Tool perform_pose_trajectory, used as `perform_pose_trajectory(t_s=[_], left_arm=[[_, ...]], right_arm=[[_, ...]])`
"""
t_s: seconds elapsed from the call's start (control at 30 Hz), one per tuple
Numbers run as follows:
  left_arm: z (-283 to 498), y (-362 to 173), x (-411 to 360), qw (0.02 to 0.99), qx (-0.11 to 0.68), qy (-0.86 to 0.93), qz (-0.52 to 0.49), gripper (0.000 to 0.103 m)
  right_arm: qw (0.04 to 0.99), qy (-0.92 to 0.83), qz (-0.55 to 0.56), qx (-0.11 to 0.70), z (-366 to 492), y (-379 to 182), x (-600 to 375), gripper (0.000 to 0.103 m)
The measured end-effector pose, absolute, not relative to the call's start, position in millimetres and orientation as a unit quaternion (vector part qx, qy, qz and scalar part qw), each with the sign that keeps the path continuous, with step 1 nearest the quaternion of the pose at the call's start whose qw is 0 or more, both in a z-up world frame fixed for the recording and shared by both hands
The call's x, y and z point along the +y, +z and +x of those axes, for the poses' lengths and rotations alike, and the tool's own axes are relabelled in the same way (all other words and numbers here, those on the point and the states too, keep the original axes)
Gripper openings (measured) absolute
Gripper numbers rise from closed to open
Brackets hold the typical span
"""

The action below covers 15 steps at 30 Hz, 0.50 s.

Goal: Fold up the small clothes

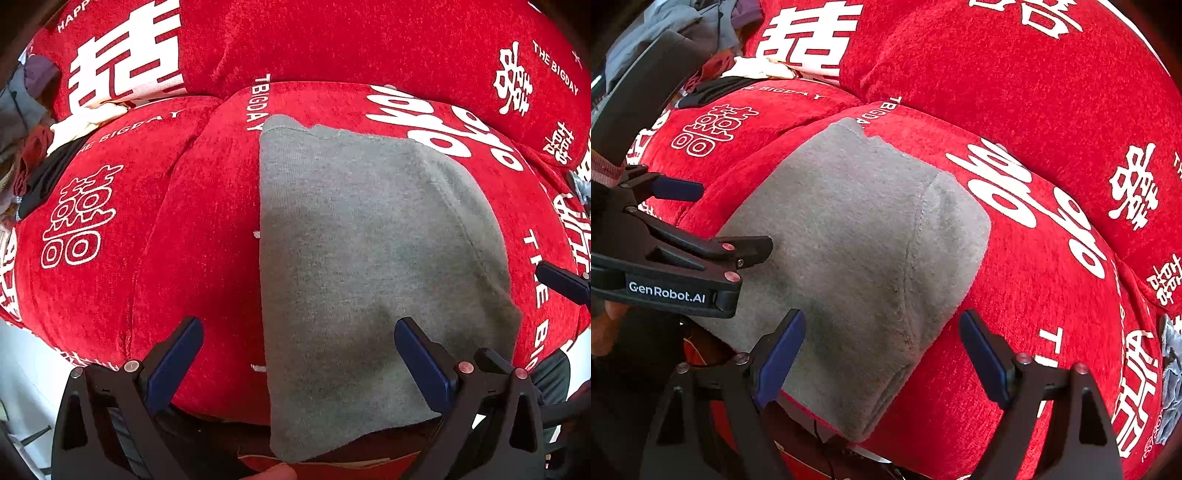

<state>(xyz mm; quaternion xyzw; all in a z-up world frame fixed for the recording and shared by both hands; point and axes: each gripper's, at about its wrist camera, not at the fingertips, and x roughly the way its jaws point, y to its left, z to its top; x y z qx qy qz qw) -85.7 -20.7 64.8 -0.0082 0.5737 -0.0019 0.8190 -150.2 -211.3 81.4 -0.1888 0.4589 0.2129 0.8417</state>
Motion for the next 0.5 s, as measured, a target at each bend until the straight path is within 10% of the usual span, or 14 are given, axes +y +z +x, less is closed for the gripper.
perform_pose_trajectory(t_s=[0.5], left_arm=[[-86.4,62.5,-17.3,0.816,0.577,-0.006,-0.019,0.103]], right_arm=[[0.840,0.215,-0.197,0.458,-148.9,84.2,-208.3,0.088]])
